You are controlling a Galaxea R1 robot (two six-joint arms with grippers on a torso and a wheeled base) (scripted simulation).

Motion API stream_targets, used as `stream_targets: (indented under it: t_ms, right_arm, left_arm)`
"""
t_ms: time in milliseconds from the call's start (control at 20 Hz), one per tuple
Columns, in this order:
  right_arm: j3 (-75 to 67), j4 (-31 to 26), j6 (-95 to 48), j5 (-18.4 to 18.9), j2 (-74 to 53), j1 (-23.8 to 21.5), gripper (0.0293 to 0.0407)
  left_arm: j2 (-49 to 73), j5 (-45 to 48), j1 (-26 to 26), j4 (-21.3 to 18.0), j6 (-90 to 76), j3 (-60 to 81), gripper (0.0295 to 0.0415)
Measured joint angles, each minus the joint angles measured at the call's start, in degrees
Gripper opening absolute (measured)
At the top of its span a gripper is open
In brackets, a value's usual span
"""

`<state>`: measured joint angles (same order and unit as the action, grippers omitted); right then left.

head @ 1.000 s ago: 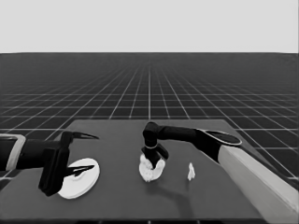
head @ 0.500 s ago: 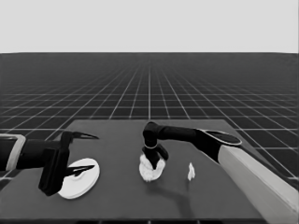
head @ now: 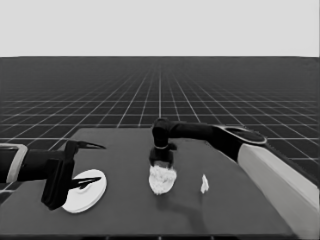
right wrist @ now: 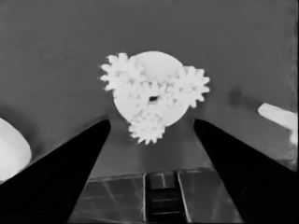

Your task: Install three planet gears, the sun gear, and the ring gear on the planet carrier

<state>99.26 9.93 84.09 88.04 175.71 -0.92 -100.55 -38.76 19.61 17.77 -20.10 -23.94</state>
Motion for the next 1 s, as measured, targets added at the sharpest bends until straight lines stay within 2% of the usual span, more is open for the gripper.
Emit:
stream_targets:
  t_ms: [300, 350, 400, 450, 550, 800, 850, 900, 950, 1000]
  right_arm:
    - [-0.2, -0.9, -7.0, -0.1, -0.1, -0.9, 0.0385]
    - [-26.5, 11.7, -30.3, -8.4, -15.9, 6.2, 0.0404]
    - [-47.2, 19.2, -45.0, -13.4, -40.1, 13.1, 0.0394]
    - [-59.4, 23.7, -53.6, -16.2, -55.2, 16.8, 0.0389]
    - [-71.0, 27.8, -61.7, -18.9, -68.4, 19.9, 0.0385]
    - [-76.7, 29.9, -65.7, -20.3, -74.5, 21.2, 0.0385]
    - [-76.9, 30.0, -65.8, -20.4, -74.7, 21.2, 0.0385]
    - [-77.0, 30.0, -65.9, -20.4, -74.8, 21.2, 0.0385]
    - [-77.0, 30.0, -65.9, -20.4, -74.8, 21.2, 0.0385]
    - [-77.1, 30.0, -66.0, -20.4, -74.9, 21.2, 0.0385]
  left_arm:
    - [0.0, 0.0, 0.0, 0.0, 0.0, 0.0, 0.0385]
    - [0.0, 0.0, 0.0, 0.0, 0.0, 0.0, 0.0385]
    - [0.0, 0.0, 0.0, 0.0, 0.0, 0.0, 0.0385]
    - [0.0, 0.0, 0.0, 0.0, 0.0, 0.0, 0.0385]
    - [0.0, 0.0, 0.0, 0.0, 0.0, 0.0, 0.0385]
    - [0.0, 0.0, 0.0, 0.0, 0.0, 0.0, 0.0385]
    - [3.1, -19.4, -9.7, 17.8, 27.8, -4.3, 0.0404]
    - [-2.7, -36.7, -13.2, 13.9, 51.5, -12.3, 0.0411]
    - [-8.6, -42.9, -14.3, 4.4, 61.8, -21.8, 0.0400]
    - [-12.1, -44.6, -15.1, -2.3, 66.2, -29.7, 0.0392]
